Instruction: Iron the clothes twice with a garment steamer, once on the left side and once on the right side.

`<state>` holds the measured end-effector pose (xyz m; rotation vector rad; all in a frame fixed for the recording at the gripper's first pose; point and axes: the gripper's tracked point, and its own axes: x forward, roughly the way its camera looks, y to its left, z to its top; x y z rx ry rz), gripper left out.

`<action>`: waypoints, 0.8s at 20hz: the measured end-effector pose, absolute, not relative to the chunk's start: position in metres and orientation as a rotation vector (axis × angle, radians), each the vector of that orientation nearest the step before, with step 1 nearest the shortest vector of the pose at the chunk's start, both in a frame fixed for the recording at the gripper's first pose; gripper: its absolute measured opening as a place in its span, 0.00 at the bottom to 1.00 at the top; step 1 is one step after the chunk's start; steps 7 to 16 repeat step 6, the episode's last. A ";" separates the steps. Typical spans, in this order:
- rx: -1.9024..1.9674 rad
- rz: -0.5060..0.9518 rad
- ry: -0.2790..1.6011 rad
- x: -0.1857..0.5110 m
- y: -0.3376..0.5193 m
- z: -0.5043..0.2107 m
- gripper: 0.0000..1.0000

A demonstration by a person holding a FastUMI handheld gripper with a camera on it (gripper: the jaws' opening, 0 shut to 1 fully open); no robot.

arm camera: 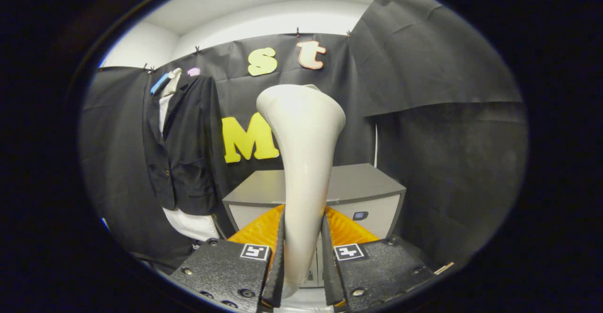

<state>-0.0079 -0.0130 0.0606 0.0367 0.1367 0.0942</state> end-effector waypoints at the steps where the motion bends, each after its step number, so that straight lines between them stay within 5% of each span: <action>1: 0.035 0.088 0.143 -0.009 -0.010 0.057 0.37; 16: 0.016 0.067 0.147 -0.012 0.011 0.054 0.37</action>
